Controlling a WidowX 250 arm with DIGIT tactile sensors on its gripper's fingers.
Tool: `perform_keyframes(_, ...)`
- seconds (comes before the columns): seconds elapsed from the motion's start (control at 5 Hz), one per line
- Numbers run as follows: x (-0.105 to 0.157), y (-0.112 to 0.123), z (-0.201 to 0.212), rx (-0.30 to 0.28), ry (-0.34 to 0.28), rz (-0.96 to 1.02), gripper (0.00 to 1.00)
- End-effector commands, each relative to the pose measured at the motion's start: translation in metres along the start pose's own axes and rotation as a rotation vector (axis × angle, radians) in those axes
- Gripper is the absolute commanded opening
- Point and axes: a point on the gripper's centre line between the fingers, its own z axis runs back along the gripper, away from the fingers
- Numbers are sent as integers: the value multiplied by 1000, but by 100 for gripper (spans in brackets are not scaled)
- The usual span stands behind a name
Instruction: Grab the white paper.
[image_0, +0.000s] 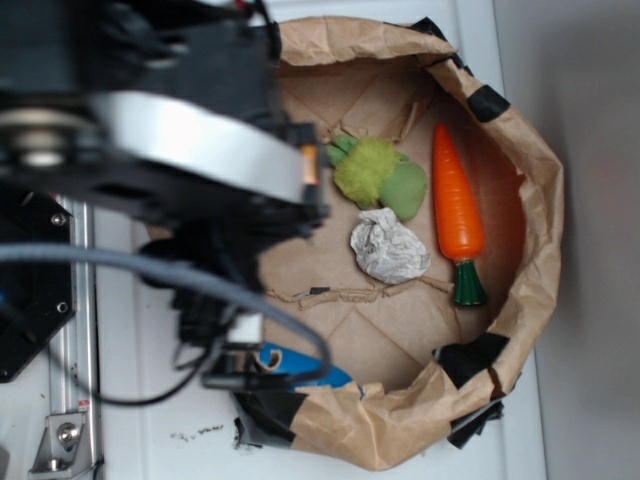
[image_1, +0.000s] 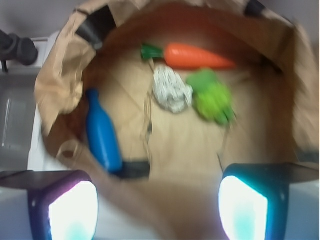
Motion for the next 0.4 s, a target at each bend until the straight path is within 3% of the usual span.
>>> perform_keyframes(0.0,40,11,-52,18,-73,-134,100)
perform_keyframes(0.2,47,11,-88,81,-32,-169,100)
